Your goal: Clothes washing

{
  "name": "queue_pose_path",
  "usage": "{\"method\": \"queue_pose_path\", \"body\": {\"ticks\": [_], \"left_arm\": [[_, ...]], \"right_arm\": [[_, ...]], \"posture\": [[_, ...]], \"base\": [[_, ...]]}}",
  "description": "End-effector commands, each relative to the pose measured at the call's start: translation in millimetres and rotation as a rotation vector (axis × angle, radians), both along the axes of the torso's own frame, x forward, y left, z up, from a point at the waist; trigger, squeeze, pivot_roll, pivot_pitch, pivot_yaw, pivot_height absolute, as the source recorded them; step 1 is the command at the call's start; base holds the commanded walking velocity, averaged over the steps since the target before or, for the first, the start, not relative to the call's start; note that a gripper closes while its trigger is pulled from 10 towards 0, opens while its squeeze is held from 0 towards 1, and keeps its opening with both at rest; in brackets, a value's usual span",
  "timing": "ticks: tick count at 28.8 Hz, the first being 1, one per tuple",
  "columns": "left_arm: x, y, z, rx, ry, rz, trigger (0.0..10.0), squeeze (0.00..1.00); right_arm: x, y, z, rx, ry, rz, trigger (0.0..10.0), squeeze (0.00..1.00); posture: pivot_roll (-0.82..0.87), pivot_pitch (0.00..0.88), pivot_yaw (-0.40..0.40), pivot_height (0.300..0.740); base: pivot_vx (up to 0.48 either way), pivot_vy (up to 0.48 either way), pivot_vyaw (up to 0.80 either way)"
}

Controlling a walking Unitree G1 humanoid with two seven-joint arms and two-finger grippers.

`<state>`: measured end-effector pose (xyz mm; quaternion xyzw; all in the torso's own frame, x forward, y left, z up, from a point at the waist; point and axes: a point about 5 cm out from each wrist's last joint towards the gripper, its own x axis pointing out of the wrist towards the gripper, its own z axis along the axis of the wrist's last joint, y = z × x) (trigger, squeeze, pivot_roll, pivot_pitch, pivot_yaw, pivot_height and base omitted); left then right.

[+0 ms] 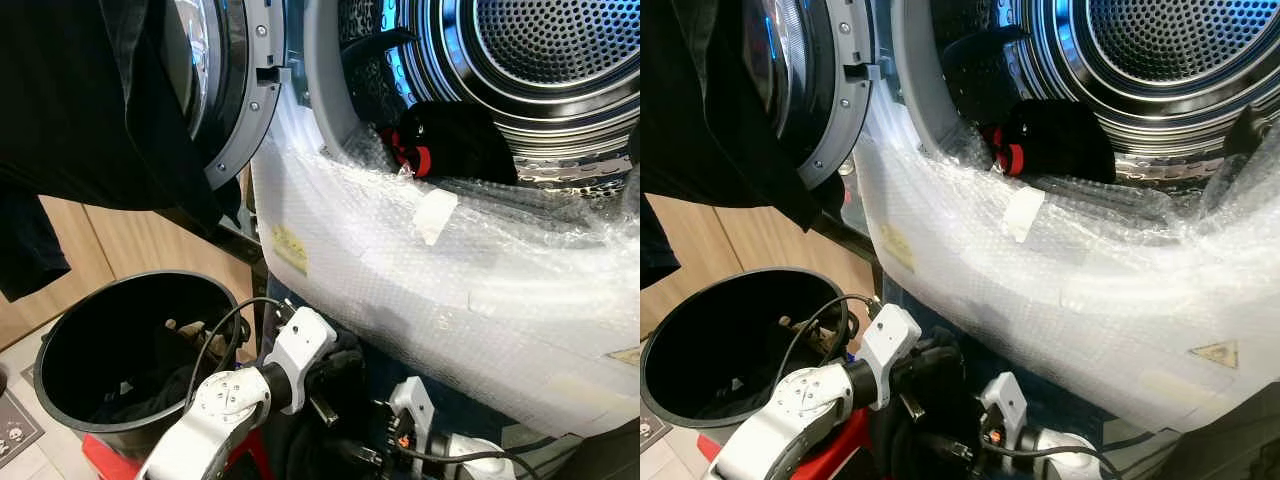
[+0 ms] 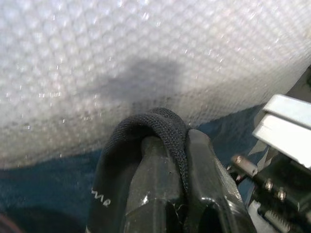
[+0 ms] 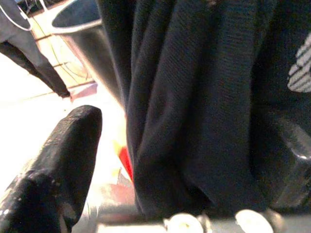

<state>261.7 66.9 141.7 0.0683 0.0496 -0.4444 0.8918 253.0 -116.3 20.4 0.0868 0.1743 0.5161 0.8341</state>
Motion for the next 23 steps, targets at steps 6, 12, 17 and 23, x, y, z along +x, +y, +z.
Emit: {"method": "queue_pose_path", "body": {"ticks": [6, 12, 17, 23], "left_arm": [[1.9, -5.3, 8, -0.034, -0.022, -0.022, 0.0, 0.0], [3.3, -9.8, 16, -0.059, -0.03, -0.039, 0.0, 0.0], [3.7, -14.6, 23, -0.072, -0.045, -0.057, 0.0, 0.0], [1.4, -21.6, 32, -0.099, -0.055, -0.097, 0.0, 0.0]], "right_arm": [[4.5, 9.6, 6, -0.023, -0.035, -0.037, 10.0, 1.0], [12.3, 14.5, 1, -0.064, -0.016, -0.137, 10.0, 0.0], [21.9, 21.6, 8, -0.011, -0.021, -0.212, 10.0, 0.0], [26.9, 25.1, 10, -0.014, -0.018, -0.234, 10.0, 0.0]], "posture": [[0.19, 0.0, -0.035, 0.74], [0.19, 0.0, -0.031, 0.74], [0.19, 0.001, -0.03, 0.74], [0.19, 0.015, -0.027, 0.74]], "base": [[0.0, 0.0, 0.0], [0.0, 0.0, 0.0], [0.0, 0.0, 0.0], [0.0, 0.0, 0.0]]}}
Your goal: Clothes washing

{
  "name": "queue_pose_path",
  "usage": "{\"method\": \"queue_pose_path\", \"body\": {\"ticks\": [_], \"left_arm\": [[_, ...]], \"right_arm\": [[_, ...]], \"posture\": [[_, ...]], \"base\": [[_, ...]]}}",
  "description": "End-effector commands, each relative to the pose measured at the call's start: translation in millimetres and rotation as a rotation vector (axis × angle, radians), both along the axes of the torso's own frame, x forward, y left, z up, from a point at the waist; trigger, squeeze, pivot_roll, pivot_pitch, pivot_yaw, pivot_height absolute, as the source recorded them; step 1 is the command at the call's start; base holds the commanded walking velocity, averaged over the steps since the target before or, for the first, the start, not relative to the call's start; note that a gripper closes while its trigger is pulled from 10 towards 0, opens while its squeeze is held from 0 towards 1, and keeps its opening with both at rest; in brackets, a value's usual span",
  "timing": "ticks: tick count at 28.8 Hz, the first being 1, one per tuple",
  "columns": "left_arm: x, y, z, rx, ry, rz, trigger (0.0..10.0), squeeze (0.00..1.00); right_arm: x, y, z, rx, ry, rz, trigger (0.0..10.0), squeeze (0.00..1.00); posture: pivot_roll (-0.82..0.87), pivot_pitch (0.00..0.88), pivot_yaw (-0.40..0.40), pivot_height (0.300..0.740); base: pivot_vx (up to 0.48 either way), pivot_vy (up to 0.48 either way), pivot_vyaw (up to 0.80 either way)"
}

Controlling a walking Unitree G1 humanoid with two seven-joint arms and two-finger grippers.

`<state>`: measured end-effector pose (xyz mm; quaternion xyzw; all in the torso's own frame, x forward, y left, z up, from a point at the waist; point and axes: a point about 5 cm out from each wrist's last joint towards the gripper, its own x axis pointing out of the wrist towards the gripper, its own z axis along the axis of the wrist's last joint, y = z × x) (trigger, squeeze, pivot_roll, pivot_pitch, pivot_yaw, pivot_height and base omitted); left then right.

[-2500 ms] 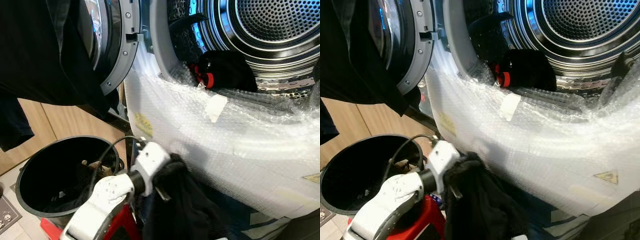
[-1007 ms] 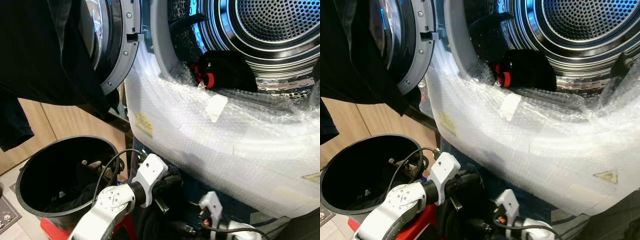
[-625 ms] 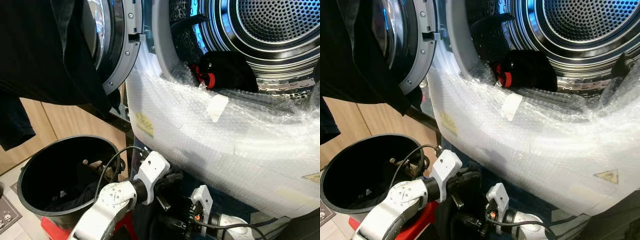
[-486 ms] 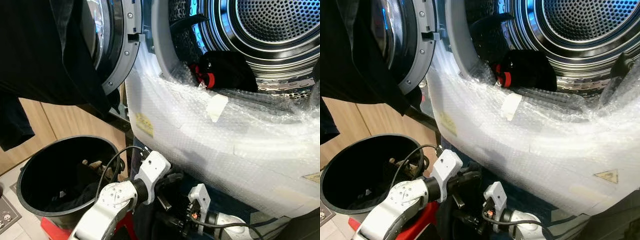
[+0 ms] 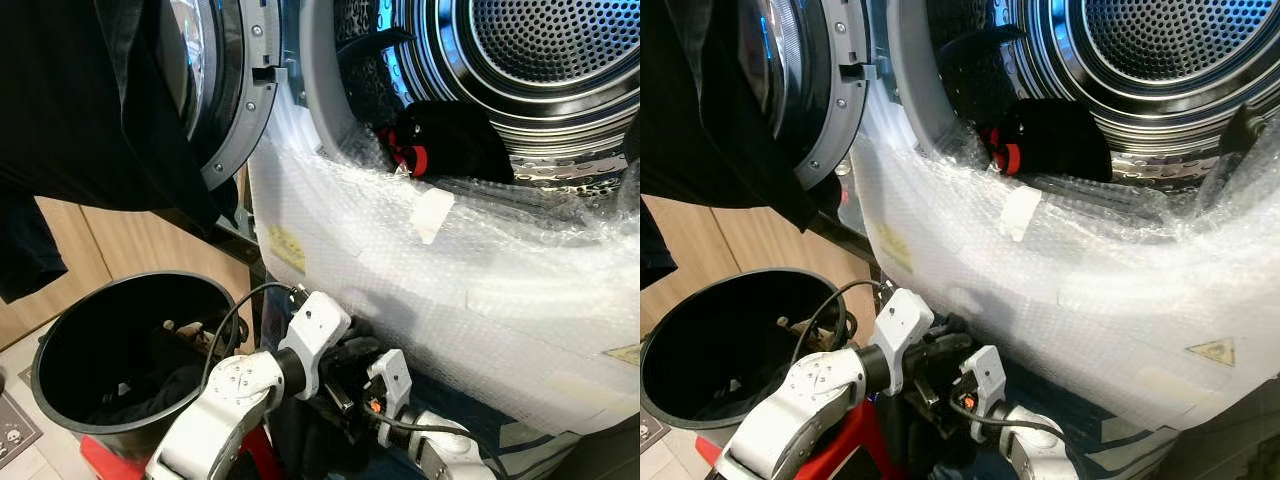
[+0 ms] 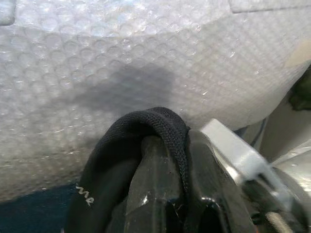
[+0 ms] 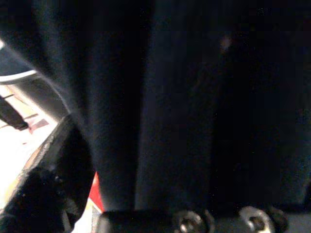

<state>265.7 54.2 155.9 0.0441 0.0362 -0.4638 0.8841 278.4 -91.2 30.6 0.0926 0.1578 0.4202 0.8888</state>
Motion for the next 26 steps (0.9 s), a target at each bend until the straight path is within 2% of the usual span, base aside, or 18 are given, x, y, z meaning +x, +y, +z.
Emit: {"method": "queue_pose_path", "body": {"ticks": [1, 5, 9, 17, 18, 19, 26], "left_arm": [[-3.1, -9.9, 19, -0.045, -0.061, -0.063, 0.0, 0.0], [-6.9, -15.3, 24, -0.047, -0.07, -0.121, 0.0, 0.0], [-6.9, -19.7, 39, -0.072, -0.106, -0.149, 0.0, 0.0], [-5.6, -20.2, 48, -0.108, -0.115, -0.144, 0.0, 0.0], [-6.0, -19.7, 48, -0.108, -0.113, -0.141, 0.0, 0.0], [-6.1, -19.5, 48, -0.108, -0.113, -0.139, 0.0, 0.0], [-4.9, -19.2, 49, -0.112, -0.115, -0.131, 0.0, 0.0]], "right_arm": [[1.4, 0.6, 0, 0.013, 0.005, -0.011, 10.0, 0.0], [-4.3, 7.2, 4, 0.065, -0.009, 0.063, 10.0, 0.0], [-5.4, 6.0, -2, 0.019, 0.007, 0.056, 10.0, 0.0], [-5.5, 7.7, -7, -0.016, 0.018, 0.05, 10.0, 0.0], [-4.5, 7.0, -8, -0.032, 0.025, 0.038, 8.2, 0.0], [-4.5, 6.8, -9, -0.036, 0.024, 0.037, 0.0, 0.0], [-3.5, 5.7, -8, -0.013, 0.014, 0.01, 0.0, 0.0]], "posture": [[0.19, 0.015, -0.027, 0.74], [0.19, 0.019, -0.028, 0.74], [0.2, 0.022, -0.026, 0.74], [0.2, 0.021, -0.026, 0.74], [0.2, 0.02, -0.025, 0.74], [0.2, 0.019, -0.026, 0.74], [0.2, 0.019, -0.025, 0.74]], "base": [[0.0, 0.0, 0.0], [0.0, 0.0, 0.0], [0.0, 0.0, 0.0], [0.0, 0.0, 0.0], [0.0, 0.0, 0.0], [0.0, 0.0, 0.0], [0.0, 0.0, 0.0]]}}
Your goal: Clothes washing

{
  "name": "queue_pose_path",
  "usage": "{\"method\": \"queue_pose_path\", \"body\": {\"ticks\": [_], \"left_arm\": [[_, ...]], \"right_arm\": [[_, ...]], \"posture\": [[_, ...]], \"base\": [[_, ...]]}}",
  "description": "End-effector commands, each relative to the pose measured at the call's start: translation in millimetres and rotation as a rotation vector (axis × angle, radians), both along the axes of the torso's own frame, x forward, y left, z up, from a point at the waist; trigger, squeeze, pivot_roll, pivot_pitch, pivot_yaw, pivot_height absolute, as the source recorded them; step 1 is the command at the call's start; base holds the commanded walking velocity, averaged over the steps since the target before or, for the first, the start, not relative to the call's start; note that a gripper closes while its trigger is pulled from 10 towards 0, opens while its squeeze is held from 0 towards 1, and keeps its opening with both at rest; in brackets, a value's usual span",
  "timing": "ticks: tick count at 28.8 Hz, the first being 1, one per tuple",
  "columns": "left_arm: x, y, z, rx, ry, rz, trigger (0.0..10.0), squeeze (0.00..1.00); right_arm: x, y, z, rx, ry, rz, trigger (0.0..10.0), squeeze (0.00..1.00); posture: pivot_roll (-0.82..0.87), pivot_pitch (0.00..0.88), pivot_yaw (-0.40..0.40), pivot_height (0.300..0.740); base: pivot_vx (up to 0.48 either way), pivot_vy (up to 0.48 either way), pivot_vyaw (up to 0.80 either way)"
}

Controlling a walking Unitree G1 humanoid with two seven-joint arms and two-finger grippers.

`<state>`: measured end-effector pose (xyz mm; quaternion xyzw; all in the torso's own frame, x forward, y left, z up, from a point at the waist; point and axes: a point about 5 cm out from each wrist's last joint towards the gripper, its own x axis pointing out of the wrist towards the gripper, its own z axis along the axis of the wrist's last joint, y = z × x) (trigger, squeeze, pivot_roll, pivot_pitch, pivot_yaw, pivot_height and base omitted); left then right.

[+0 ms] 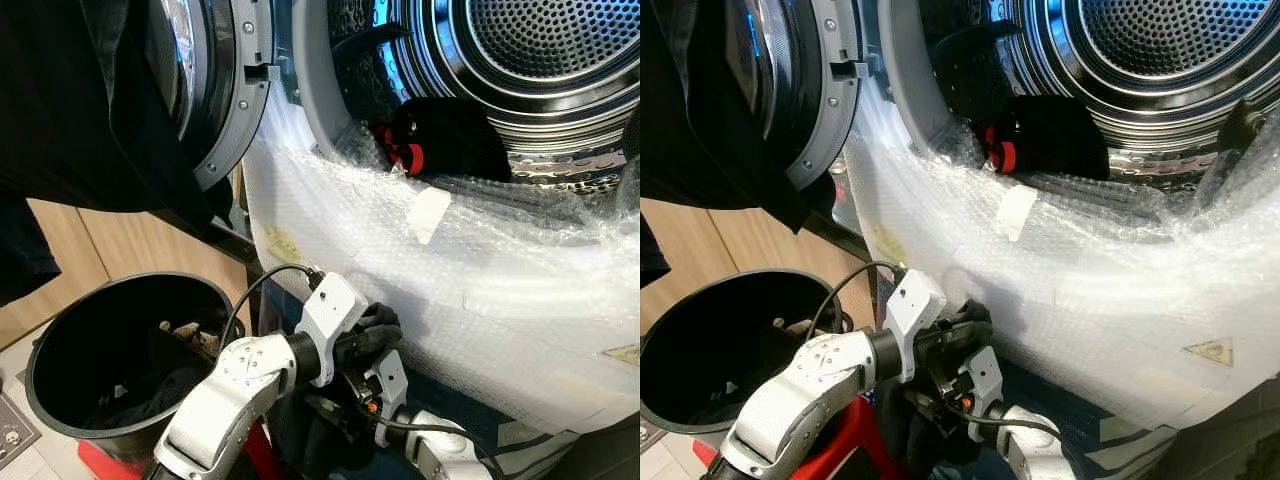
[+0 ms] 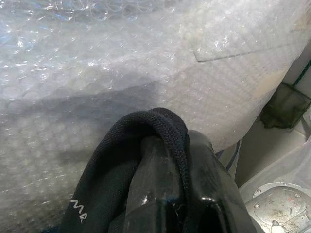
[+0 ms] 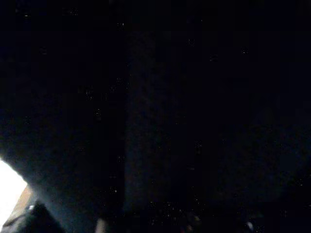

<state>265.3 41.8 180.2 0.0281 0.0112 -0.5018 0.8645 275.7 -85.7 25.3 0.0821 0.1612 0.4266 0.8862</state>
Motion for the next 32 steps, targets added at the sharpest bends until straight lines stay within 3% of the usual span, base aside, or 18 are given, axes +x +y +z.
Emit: {"method": "queue_pose_path", "body": {"ticks": [1, 32], "left_arm": [[-4.5, -6.9, 25.1, -0.063, -0.089, -0.043, 0.0, 0.0], [-3.8, -4.5, 24.7, -0.06, -0.091, -0.018, 0.0, 0.0]], "right_arm": [[-0.7, 0.3, -2.6, 0.006, 0.017, -0.007, 0.0, 0.0], [4.6, -0.1, 4.7, 0.031, -0.02, -0.012, 0.0, 0.0]], "posture": [[0.2, 0.019, -0.025, 0.74], [0.2, 0.022, -0.028, 0.74]], "base": [[0.0, 0.0, 0.0], [0.0, 0.0, 0.0]]}}
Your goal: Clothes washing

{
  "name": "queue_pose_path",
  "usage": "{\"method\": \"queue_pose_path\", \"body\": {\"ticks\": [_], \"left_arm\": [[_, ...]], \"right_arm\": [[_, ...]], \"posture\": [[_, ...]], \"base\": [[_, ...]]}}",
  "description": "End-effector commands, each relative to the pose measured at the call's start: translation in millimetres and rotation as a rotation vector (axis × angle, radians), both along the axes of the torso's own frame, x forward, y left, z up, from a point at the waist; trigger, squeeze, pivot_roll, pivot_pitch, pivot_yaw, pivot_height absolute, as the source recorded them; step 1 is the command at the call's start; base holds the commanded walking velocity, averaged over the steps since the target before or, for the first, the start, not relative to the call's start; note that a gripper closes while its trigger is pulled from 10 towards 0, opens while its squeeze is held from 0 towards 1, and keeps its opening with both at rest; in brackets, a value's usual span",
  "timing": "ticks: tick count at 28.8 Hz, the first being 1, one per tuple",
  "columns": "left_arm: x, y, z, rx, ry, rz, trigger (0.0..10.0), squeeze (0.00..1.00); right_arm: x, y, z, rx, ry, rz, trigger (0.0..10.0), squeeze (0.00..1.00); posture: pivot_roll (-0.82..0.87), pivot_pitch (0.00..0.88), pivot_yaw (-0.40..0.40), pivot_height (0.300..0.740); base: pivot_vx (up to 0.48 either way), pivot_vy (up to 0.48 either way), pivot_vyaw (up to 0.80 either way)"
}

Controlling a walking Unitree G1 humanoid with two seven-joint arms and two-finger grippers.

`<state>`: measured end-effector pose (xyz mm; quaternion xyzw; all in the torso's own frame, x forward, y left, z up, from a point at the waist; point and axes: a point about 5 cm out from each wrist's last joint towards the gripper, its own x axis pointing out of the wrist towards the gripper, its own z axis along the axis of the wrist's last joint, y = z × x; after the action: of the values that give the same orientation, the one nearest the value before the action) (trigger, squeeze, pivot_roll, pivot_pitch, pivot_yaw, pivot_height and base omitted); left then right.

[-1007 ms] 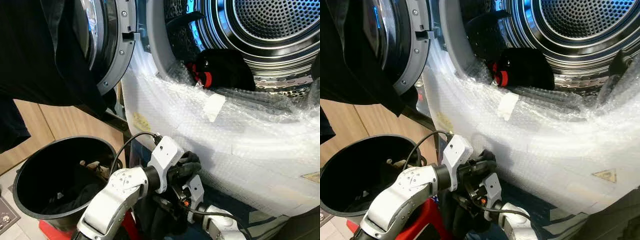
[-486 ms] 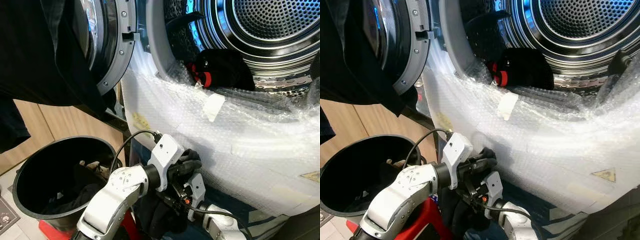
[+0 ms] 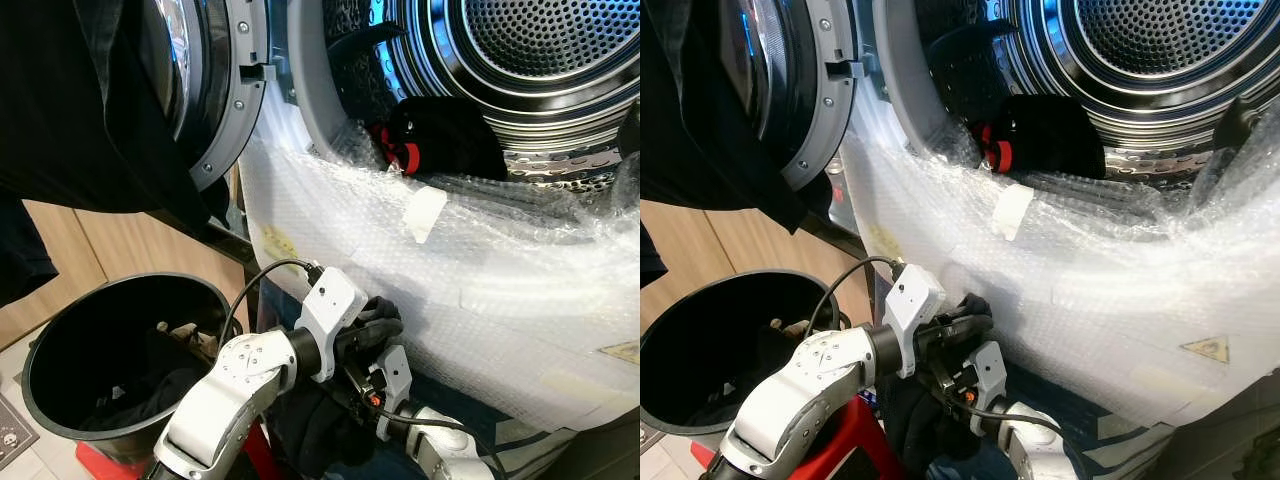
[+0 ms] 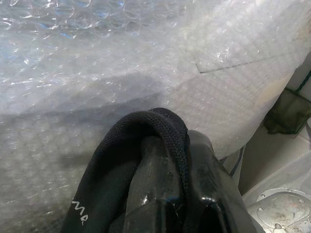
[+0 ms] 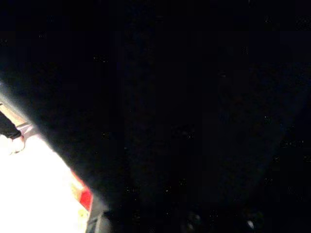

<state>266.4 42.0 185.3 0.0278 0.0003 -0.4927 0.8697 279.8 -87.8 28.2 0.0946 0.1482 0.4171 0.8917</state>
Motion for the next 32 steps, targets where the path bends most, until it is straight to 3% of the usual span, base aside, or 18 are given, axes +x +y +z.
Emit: {"method": "queue_pose_path", "body": {"ticks": [1, 32], "left_arm": [[-5.0, -4.7, 19, -0.047, -0.072, -0.038, 0.0, 0.0], [-7.0, 12.0, 19, -0.048, -0.071, 0.082, 0.0, 0.0]], "right_arm": [[0.4, 2.1, 2, 0.001, -0.008, 0.018, 0.0, 0.0], [-5.4, -0.3, 1, 0.015, -0.003, 0.089, 0.0, 0.0]], "posture": [[0.2, 0.022, -0.028, 0.74], [0.21, 0.003, -0.039, 0.74]], "base": [[0.0, 0.0, 0.0], [0.0, 0.0, 0.0]]}}
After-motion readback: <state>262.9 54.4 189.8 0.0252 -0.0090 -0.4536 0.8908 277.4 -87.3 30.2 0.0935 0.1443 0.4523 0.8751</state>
